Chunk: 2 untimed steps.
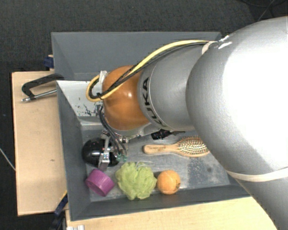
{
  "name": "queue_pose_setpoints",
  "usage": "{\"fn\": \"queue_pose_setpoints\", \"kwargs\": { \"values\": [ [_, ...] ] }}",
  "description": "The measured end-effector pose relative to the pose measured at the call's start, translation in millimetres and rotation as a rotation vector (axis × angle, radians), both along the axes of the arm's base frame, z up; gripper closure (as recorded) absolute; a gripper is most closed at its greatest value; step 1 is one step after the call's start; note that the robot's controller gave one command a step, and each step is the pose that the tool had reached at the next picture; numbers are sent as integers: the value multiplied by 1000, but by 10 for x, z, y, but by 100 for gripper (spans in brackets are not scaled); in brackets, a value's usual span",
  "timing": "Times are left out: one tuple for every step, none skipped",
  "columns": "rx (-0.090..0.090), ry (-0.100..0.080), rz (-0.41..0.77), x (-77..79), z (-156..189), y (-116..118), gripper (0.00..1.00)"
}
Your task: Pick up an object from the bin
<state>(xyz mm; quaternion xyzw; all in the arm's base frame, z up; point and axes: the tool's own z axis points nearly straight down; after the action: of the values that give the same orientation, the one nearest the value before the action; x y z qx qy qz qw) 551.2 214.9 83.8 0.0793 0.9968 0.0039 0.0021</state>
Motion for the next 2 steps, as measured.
{"fn": "queue_pose_setpoints", "kwargs": {
  "values": [
    [-6,9,0,-39,130,-23,100],
    [-8,10,0,-39,280,-31,100]
  ]
}}
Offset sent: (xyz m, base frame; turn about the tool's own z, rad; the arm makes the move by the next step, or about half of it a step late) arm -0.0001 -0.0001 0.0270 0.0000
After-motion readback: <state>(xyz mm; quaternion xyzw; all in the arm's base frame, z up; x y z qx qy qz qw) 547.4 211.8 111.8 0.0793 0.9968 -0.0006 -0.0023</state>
